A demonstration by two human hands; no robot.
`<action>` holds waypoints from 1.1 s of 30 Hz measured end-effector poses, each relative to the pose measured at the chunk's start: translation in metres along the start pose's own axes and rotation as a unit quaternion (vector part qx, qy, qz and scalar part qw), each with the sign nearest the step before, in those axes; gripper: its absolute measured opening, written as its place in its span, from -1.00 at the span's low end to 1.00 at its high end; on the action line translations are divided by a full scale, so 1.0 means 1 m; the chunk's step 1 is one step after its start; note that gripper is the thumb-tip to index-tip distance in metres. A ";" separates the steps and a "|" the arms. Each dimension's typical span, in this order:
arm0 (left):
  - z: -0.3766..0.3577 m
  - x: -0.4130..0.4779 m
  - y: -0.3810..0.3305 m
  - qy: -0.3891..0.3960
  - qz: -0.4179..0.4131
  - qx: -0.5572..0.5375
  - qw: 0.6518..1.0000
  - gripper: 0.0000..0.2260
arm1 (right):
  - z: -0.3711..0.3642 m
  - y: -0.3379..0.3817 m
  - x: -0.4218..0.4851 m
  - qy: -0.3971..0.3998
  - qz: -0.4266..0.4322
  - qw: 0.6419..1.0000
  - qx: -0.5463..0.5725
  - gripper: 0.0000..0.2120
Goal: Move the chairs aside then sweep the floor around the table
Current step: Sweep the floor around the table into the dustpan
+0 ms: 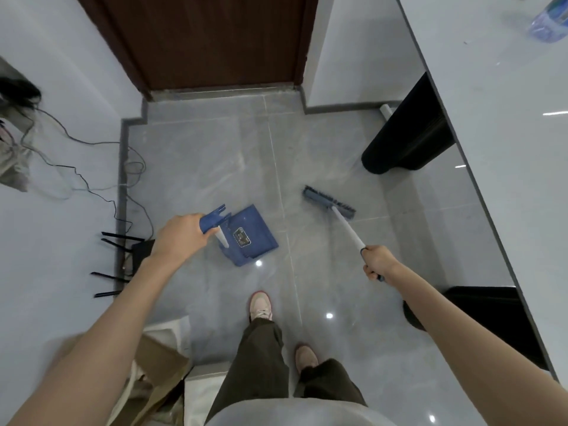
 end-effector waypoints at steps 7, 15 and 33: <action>-0.014 -0.049 0.001 -0.010 0.058 -0.028 0.998 -0.94 | -0.055 -0.046 0.003 0.048 -0.077 0.992 0.084 -0.79; -0.051 -0.070 0.052 0.005 0.218 -0.040 0.975 -0.67 | -0.097 -0.039 -0.045 0.143 -0.019 0.989 0.014 -0.71; -0.055 -0.126 0.001 -0.035 0.188 0.014 0.982 -0.62 | -0.017 -0.093 -0.077 0.102 0.035 0.994 0.025 -0.75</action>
Point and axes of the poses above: each hand's wrist, its own x-axis towards the middle knuckle, its own z-axis out of the back of the hand, y = z × x, the point moved 10 cm from there along x, towards the middle knuckle, and after that the axes turned 13 degrees about -x, right-handed, at the moved point
